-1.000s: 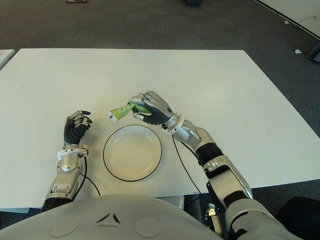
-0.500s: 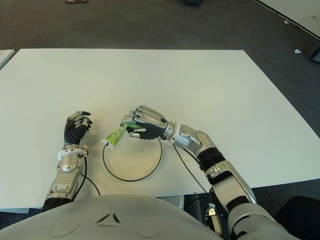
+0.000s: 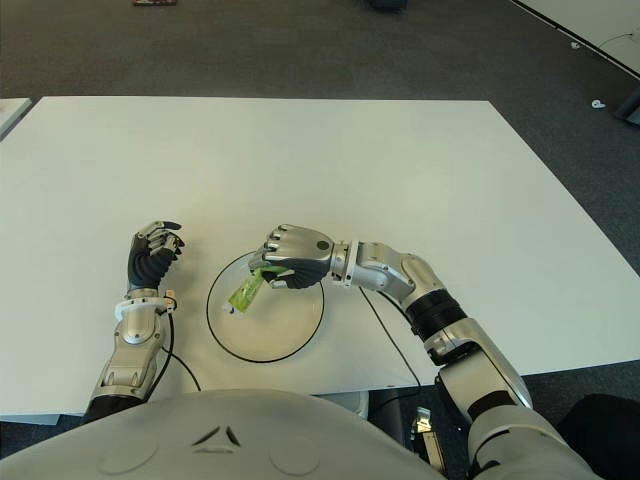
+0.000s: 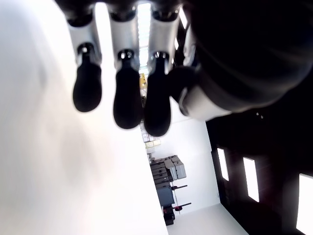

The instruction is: Put the toothpaste on the table into the plate.

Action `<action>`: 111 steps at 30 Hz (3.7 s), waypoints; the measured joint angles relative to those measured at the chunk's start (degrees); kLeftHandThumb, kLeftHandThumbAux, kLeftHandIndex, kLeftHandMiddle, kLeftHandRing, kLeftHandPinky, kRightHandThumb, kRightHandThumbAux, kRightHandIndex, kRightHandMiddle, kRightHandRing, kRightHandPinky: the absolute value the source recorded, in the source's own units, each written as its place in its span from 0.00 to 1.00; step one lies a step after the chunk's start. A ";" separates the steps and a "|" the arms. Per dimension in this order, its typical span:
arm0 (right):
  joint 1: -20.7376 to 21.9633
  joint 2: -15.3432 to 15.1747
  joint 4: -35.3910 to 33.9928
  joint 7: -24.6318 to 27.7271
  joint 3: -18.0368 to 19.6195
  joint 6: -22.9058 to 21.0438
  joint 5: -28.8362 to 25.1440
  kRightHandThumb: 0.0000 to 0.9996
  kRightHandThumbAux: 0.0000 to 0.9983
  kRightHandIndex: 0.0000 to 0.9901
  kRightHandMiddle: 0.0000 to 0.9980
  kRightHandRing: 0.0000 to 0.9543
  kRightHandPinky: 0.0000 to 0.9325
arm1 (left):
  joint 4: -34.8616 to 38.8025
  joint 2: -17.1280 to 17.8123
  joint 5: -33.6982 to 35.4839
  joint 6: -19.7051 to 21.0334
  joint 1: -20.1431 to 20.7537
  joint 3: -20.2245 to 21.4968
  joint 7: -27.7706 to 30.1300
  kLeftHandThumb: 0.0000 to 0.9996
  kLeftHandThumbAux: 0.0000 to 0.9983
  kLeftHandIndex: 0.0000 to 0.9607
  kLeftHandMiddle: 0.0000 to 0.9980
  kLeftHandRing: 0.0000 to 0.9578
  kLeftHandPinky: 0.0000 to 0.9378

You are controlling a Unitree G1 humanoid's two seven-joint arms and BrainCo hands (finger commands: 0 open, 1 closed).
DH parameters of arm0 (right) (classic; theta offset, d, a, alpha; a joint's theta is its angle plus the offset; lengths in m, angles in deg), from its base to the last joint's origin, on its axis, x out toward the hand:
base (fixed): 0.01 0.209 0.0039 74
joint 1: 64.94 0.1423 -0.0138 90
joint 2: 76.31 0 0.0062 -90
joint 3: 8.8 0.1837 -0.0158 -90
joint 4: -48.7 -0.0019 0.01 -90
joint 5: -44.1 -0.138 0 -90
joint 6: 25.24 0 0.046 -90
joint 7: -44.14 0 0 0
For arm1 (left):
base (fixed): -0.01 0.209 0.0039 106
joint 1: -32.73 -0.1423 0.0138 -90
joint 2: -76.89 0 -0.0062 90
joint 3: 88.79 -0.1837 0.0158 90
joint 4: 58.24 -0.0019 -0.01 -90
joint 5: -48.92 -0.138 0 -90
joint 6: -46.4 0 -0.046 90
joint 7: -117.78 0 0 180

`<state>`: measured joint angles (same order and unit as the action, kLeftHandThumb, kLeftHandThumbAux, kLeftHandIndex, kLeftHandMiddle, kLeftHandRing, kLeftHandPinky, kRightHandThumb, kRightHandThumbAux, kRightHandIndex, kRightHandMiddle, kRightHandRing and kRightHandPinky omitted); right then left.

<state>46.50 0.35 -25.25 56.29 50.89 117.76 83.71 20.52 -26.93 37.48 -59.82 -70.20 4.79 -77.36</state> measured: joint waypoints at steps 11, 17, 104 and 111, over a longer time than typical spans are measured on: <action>-0.91 -1.16 -7.20 12.55 -0.24 -7.87 -3.84 0.00 0.62 0.05 0.14 0.14 0.10 | 0.01 -0.04 0.17 -0.14 -0.01 -0.02 0.00 0.71 0.72 0.45 0.69 0.71 0.70; -0.87 -1.18 -7.18 12.97 -0.22 -7.95 -3.72 0.00 0.58 0.01 0.05 0.06 0.02 | 0.03 -0.12 0.23 -0.14 -0.09 -0.07 0.00 0.71 0.72 0.45 0.68 0.70 0.68; -16.23 24.88 -1.64 -27.81 26.63 -14.27 -19.25 0.50 0.87 0.41 0.40 0.40 0.41 | -0.11 -0.57 -0.64 1.38 0.59 -0.01 -0.59 0.71 0.72 0.45 0.70 0.71 0.71; -17.19 25.86 0.35 -29.67 26.98 -16.97 -19.20 0.69 0.74 0.42 0.43 0.43 0.41 | -0.54 -0.44 -0.56 1.02 0.63 0.01 -0.59 0.71 0.72 0.45 0.70 0.72 0.70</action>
<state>29.31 26.21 -24.90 26.62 77.87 100.79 64.50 19.98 -27.37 36.92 -58.80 -69.57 4.80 -77.94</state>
